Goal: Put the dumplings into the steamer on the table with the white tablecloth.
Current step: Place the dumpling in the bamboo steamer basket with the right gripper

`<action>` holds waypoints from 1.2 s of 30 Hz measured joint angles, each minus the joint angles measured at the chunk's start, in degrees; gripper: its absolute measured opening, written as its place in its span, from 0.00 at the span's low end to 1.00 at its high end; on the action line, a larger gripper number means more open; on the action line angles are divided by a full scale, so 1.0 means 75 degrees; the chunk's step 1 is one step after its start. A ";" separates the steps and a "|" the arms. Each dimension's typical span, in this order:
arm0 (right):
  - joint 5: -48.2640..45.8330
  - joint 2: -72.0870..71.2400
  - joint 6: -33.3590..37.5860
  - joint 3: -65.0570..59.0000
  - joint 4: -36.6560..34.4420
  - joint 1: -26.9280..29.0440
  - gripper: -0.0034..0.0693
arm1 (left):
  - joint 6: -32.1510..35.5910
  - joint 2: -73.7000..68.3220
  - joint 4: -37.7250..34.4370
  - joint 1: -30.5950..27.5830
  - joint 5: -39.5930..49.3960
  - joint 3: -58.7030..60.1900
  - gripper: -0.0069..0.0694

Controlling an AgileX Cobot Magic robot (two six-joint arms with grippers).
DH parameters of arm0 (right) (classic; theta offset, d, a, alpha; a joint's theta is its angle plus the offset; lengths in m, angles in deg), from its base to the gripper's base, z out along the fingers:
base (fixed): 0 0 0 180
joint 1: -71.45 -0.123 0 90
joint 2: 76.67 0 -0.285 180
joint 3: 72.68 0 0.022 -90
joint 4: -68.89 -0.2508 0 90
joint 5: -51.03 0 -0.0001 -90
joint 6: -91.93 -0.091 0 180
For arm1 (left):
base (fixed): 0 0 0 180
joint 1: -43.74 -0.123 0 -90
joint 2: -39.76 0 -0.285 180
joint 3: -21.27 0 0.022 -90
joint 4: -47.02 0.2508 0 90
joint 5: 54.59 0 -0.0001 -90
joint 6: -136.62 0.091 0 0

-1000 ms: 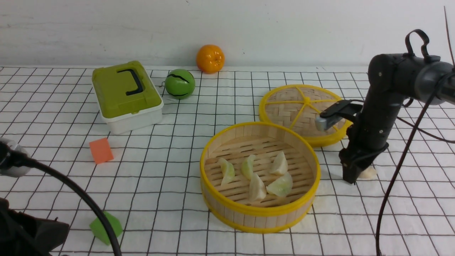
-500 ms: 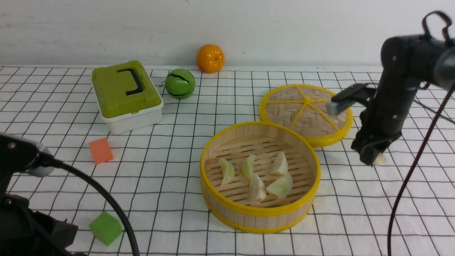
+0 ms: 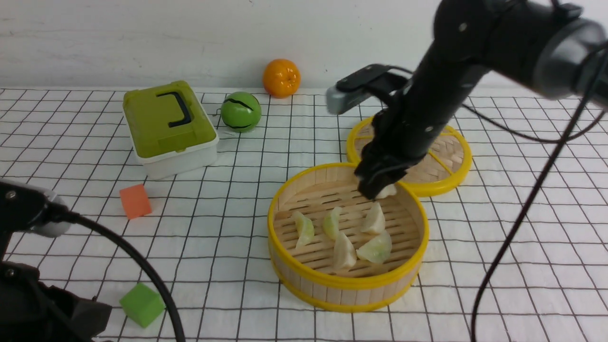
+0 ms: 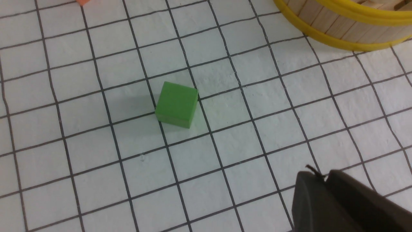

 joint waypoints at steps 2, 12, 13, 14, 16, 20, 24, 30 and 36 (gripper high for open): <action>0.0729 0.0297 -0.0064 0.0000 -0.0034 -0.0250 0.32 | 0.0164 0.0333 -0.0159 0.0000 0.0158 0.0000 0.16; 0.2024 0.1121 -0.1967 0.0000 0.1608 -0.0276 0.35 | 0.0289 0.2343 -0.0346 0.0000 0.1303 0.0000 0.17; 0.2059 0.1175 -0.2340 0.0000 0.1930 -0.0274 0.38 | 0.0289 0.2535 -0.0329 0.0000 0.1413 0.0000 0.17; 0.2065 0.1195 -0.2580 0.0000 0.2085 -0.0265 0.42 | 0.0289 0.2677 -0.0313 0.0000 0.1469 0.0000 0.17; 0.2076 0.1202 -0.2903 0.0000 0.2195 -0.0265 0.53 | 0.0289 0.2896 -0.0277 0.0000 0.1516 0.0000 0.17; 0.2005 0.1202 -0.3115 0.0000 0.2046 -0.0265 0.69 | 0.0289 0.3037 -0.0254 0.0000 0.1519 0.0000 0.17; 0.1379 0.1059 -0.3067 0.0056 0.1677 -0.0265 0.75 | 0.0289 0.3123 -0.0277 0.0000 0.1525 0.0044 0.18; -0.0095 -0.0321 -0.2171 0.0002 0.0966 -0.0265 0.58 | 0.0289 0.4491 -0.0755 0.0000 0.1573 0.0811 0.19; -0.0420 -0.2285 -0.1200 -0.1081 0.0033 -0.0265 0.21 | -0.0025 0.5976 -0.0752 0.0000 0.1621 0.1350 0.19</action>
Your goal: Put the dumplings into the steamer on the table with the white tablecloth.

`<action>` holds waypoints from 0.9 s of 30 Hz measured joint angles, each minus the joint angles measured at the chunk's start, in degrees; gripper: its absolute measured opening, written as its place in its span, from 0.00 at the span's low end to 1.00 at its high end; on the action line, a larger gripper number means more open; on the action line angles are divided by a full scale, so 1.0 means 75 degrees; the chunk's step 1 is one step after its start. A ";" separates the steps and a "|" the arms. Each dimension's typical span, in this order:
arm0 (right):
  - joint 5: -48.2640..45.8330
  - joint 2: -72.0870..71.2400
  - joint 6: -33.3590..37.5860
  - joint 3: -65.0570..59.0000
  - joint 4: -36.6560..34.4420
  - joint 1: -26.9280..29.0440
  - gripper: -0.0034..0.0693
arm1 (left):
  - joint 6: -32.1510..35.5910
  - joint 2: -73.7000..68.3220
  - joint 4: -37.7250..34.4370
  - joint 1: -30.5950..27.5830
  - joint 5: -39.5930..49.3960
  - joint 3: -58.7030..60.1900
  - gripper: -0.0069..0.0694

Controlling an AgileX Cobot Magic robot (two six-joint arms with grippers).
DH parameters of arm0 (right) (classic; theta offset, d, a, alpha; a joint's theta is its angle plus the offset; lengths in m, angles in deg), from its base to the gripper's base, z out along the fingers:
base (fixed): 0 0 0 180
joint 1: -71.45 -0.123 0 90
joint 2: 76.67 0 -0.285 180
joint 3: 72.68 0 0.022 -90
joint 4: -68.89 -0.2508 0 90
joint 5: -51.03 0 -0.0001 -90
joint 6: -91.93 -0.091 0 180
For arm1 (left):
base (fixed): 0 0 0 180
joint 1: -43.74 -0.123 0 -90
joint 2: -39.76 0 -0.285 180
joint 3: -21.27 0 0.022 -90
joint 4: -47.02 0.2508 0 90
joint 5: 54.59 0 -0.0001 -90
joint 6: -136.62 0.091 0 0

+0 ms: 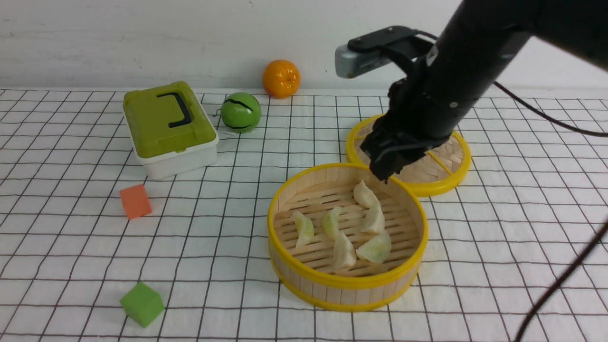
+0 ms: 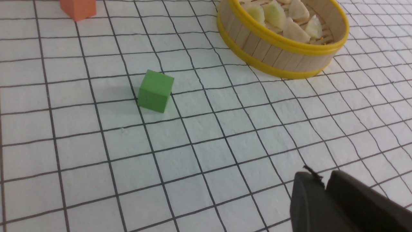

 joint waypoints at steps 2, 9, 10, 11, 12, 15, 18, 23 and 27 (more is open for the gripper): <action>-0.0025 -0.0525 0.0220 -0.0480 -0.0257 0.0000 0.11 | -0.0173 0.0046 0.0132 0.0000 -0.0001 0.0021 0.19; 0.1193 -0.2917 0.0645 -0.2709 -0.0875 -0.0008 0.02 | -0.0416 0.0056 0.0326 0.0000 0.0002 0.0039 0.20; 0.1452 -0.3199 0.0684 -0.2963 -0.0883 -0.0008 0.02 | -0.0434 0.0056 0.0326 0.0000 0.0002 0.0045 0.20; 0.1521 -0.3272 0.0692 -0.3027 -0.0893 -0.0008 0.02 | -0.0433 0.0056 0.0326 0.0000 0.0002 0.0040 0.20; 0.2076 -0.3765 0.0756 -0.3527 -0.0903 -0.0008 0.02 | -0.0436 0.0056 0.0326 0.0000 0.0008 0.0040 0.20; 0.3013 -0.4716 0.0858 -0.4330 -0.0942 -0.0008 0.02 | -0.0436 0.0056 0.0326 0.0000 0.0008 0.0040 0.21; 0.3620 -0.5298 0.0873 -0.4861 -0.0960 -0.0008 0.02 | -0.0436 0.0056 0.0326 0.0000 0.0008 0.0040 0.21; 0.3654 -0.6052 0.0893 -0.5386 -0.1018 -0.0008 0.03 | -0.0442 0.0056 0.0326 0.0000 0.0008 0.0040 0.21; 0.3318 -0.6203 0.0900 -0.5466 -0.1018 -0.0008 0.03 | -0.0442 0.0056 0.0326 0.0000 0.0017 0.0040 0.22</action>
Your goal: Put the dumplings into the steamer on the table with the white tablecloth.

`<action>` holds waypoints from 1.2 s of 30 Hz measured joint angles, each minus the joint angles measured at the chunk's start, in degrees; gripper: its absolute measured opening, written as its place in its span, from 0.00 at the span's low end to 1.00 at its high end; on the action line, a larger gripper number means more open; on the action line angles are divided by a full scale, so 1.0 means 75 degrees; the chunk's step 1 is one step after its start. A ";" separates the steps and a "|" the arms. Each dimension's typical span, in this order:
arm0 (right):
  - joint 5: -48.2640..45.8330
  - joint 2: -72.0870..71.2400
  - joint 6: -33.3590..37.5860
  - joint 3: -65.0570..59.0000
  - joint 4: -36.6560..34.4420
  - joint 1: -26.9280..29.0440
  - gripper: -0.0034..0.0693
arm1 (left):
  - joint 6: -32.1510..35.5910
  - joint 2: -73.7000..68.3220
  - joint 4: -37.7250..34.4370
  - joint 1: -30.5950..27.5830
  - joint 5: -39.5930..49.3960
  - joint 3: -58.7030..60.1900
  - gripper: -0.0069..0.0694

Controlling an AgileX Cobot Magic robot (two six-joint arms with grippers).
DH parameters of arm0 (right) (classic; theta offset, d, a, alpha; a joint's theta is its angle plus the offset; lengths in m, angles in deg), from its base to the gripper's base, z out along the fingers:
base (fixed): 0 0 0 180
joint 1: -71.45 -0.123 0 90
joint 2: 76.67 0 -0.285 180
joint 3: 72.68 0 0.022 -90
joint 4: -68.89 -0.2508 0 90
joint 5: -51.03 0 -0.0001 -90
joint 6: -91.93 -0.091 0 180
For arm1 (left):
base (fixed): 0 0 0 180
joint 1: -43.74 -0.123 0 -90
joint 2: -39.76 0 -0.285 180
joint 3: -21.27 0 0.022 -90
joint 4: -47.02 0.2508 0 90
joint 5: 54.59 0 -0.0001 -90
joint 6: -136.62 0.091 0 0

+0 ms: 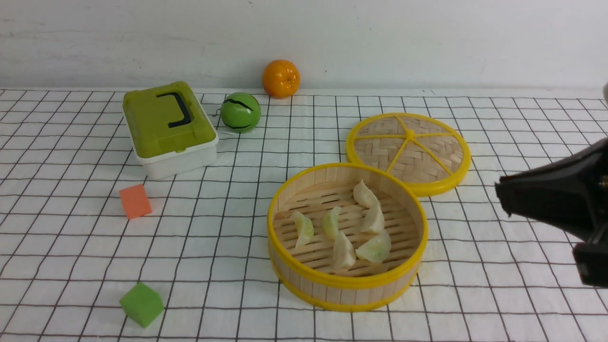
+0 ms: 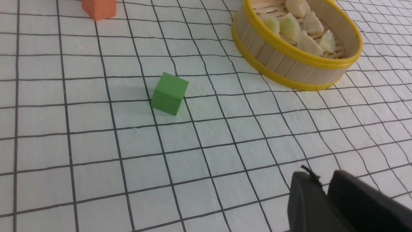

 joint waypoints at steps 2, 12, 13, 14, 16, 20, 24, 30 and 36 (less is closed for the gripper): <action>-0.0236 0.0000 0.0009 -0.0010 0.0000 0.0000 0.03 | 0.0000 0.0000 0.0000 0.0000 0.0000 0.0000 0.23; -0.0505 0.0000 -0.0084 -0.0013 0.0401 0.0000 0.04 | 0.0000 0.0000 0.0000 0.0000 0.0008 0.0000 0.24; -0.0483 0.0000 -0.0127 -0.0013 0.0507 0.0000 0.04 | 0.0000 0.0000 0.0000 0.0000 0.0008 0.0000 0.24; -0.0354 0.0000 -0.0355 -0.0030 0.0741 0.0000 0.02 | 0.0000 0.0000 0.0000 0.0000 0.0008 0.0000 0.24; 0.0079 -0.0017 -0.0581 -0.0180 0.0987 0.0000 0.01 | 0.0000 0.0000 0.0000 0.0000 0.0008 0.0000 0.24; 0.1082 -0.0424 -0.1006 -0.0878 0.1562 0.0000 0.01 | 0.0000 0.0000 0.0010 0.0000 0.0008 0.0000 0.24; 0.2459 -0.2081 -0.2715 -0.2646 0.2578 0.0350 0.01 | 0.0000 0.0000 0.0009 0.0000 0.0008 0.0000 0.25; 0.3115 -0.4281 -0.4161 -0.4866 0.3128 0.2041 0.01 | -0.0009 0.0000 0.0009 0.0000 0.0008 0.0000 0.26; 0.3518 -0.6336 -0.4294 -0.6561 0.3191 0.3643 0.01 | -0.0009 0.0000 0.0009 0.0000 0.0008 0.0000 0.26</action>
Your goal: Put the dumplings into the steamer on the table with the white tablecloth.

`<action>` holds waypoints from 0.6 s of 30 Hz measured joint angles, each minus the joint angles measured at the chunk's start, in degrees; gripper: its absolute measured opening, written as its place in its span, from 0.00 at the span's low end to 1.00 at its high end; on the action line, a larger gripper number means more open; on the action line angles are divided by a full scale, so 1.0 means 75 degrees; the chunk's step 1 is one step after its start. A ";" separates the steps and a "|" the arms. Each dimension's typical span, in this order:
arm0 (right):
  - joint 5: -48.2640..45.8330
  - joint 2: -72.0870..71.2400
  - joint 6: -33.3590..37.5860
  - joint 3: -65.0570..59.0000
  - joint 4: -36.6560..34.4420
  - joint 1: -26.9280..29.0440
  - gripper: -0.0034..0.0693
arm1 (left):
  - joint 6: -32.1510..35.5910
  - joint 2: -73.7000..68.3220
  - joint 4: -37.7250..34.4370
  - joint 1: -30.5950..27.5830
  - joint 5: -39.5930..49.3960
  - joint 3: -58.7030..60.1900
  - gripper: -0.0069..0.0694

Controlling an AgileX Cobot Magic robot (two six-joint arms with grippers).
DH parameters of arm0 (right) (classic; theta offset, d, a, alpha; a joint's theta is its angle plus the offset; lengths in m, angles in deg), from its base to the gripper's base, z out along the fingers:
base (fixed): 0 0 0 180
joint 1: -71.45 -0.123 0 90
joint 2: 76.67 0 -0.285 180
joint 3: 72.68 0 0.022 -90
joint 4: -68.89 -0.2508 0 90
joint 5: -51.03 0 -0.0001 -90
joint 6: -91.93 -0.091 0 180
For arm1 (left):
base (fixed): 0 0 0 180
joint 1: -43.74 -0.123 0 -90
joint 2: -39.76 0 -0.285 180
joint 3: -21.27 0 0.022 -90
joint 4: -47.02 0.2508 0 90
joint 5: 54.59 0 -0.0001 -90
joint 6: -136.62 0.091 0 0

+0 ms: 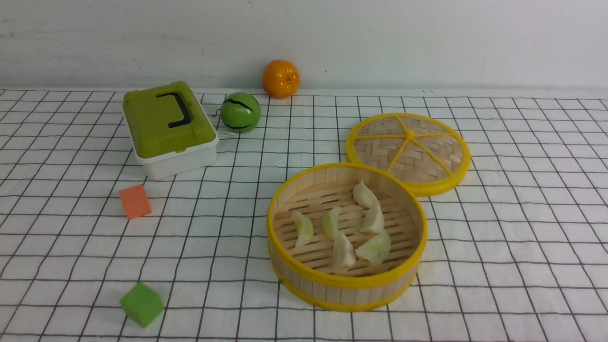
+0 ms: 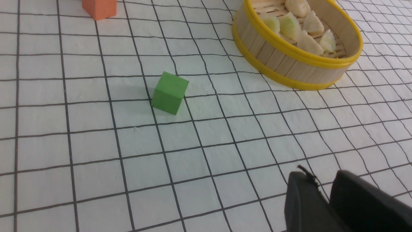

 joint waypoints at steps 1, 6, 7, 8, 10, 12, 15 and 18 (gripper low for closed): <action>0.0036 -0.0269 0.0000 -0.0220 0.0006 0.0205 0.01 | 0.0000 0.0000 0.0000 0.0000 0.0000 0.0000 0.26; 0.0097 -0.0677 -0.0006 -0.0971 0.0019 0.0741 0.01 | -0.0009 0.0000 0.0000 0.0000 0.0006 0.0000 0.27; 0.0097 -0.0677 -0.0023 -0.1122 0.0019 0.0803 0.01 | -0.0009 0.0000 0.0000 0.0000 0.0007 0.0006 0.27; 0.0050 -0.0677 -0.0021 -0.1256 0.0019 0.0869 0.01 | -0.0009 0.0000 0.0000 0.0000 0.0007 0.0006 0.27; -0.0031 -0.0677 -0.0021 -0.1279 0.0024 0.0887 0.01 | -0.0009 0.0000 0.0000 0.0000 0.0007 0.0006 0.27; -0.0141 -0.0677 -0.0026 -0.1279 0.0024 0.0887 0.01 | -0.0009 0.0000 0.0000 0.0000 0.0007 0.0006 0.27; -0.0246 -0.0677 -0.0026 -0.1263 0.0024 0.0887 0.01 | -0.0009 0.0000 0.0000 0.0000 0.0007 0.0006 0.27; -0.0390 -0.0677 -0.0020 -0.1230 0.0024 0.0887 0.01 | -0.0009 0.0000 0.0000 0.0000 0.0007 0.0006 0.28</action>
